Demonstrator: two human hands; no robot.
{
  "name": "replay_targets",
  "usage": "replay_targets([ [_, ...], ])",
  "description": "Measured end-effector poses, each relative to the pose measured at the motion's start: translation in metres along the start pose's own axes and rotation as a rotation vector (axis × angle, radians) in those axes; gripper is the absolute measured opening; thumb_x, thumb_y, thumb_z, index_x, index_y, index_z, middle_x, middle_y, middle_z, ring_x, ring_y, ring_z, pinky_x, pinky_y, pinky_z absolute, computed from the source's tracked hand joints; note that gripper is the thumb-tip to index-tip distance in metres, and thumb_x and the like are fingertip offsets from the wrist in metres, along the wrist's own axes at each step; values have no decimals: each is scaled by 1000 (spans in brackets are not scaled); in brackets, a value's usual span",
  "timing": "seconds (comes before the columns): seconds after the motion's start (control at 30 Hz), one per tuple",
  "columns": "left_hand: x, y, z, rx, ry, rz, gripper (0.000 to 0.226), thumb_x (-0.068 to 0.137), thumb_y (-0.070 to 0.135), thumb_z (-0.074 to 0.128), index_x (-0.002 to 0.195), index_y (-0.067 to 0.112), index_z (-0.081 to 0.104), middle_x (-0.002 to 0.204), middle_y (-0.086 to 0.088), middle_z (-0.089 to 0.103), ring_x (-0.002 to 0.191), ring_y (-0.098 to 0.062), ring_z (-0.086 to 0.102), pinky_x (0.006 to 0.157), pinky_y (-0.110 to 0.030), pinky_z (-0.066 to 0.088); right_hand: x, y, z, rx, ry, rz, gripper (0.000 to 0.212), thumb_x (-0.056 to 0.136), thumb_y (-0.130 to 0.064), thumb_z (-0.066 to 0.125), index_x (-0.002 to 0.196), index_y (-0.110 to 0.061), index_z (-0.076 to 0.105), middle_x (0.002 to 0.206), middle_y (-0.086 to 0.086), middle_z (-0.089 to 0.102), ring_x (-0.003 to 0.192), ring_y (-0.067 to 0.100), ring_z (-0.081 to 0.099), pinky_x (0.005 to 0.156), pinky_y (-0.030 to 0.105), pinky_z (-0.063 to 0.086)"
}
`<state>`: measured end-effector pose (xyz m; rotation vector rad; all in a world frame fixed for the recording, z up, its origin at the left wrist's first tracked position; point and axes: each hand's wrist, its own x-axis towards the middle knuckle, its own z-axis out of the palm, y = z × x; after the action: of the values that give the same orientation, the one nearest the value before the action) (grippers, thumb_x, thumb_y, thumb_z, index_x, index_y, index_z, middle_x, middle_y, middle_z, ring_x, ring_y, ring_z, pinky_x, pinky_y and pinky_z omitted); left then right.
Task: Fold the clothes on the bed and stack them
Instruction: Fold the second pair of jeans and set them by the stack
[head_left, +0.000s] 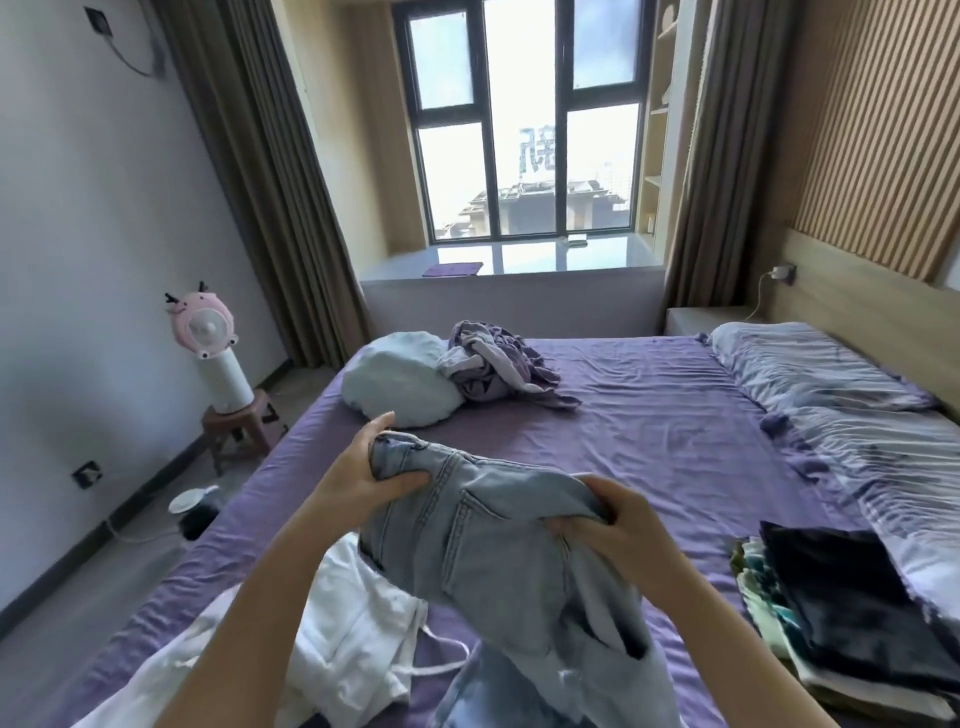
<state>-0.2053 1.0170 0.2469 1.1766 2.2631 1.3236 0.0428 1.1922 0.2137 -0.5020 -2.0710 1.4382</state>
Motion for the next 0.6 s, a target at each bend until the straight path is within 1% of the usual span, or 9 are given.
replay_targets([
  [0.07,-12,-5,8,90,-2,16,101,69,37,84,149,32,22,133,16,42,127,-5,39,103,-16,31,-1,-5,8,4,-45,-16,28,73,-17,80,92,-36,70,88,-16,71,82,4,63,71,21,50],
  [0.17,-25,18,28,179,-211,282,80,71,59,71,139,54,29,143,37,29,141,7,13,116,-27,8,-5,-10,22,-16,-125,-34,31,71,-13,81,90,-34,69,78,-16,68,73,-2,58,67,17,47],
  [0.23,-26,32,49,239,-413,356,63,74,59,70,130,49,46,135,34,44,140,6,18,116,-22,1,-6,-13,26,-53,-173,-39,29,71,-13,81,92,-29,69,77,-16,67,70,-5,56,66,14,44],
  [0.27,-25,37,59,253,-489,330,57,72,59,72,125,43,53,128,27,53,136,3,30,115,-22,8,-7,-13,26,-79,-182,-36,28,71,-13,80,91,-29,69,76,-15,66,68,-6,55,63,12,43],
  [0.3,-25,39,66,245,-536,279,56,69,59,74,118,37,59,116,19,60,122,0,44,110,-23,23,-7,-11,24,-110,-182,-31,26,71,-14,79,88,-30,68,73,-15,64,65,-6,53,61,11,41],
  [0.33,-24,41,72,224,-557,225,56,65,61,76,109,28,62,102,11,63,102,-2,52,96,-25,38,-8,-9,22,-139,-174,-26,24,71,-15,79,83,-32,66,70,-15,62,63,-6,51,59,12,40],
  [0.4,-25,40,82,209,-539,179,55,59,62,77,88,18,59,78,6,55,72,-6,48,68,-29,42,-10,2,17,-172,-154,-9,26,70,-18,79,80,-36,62,70,-15,60,64,-5,52,59,11,39],
  [0.5,-29,36,92,344,-460,228,56,59,63,79,77,18,52,71,7,54,63,-8,46,60,-30,40,-15,26,12,-143,-167,21,28,72,-22,77,88,-38,61,81,-16,64,75,-3,56,66,11,42],
  [0.6,-33,42,89,716,-395,353,56,63,71,70,80,24,45,75,10,56,69,-13,50,59,-33,38,-23,57,10,-90,-185,97,26,75,-21,76,85,-41,63,83,-20,66,76,-3,56,69,11,43],
])
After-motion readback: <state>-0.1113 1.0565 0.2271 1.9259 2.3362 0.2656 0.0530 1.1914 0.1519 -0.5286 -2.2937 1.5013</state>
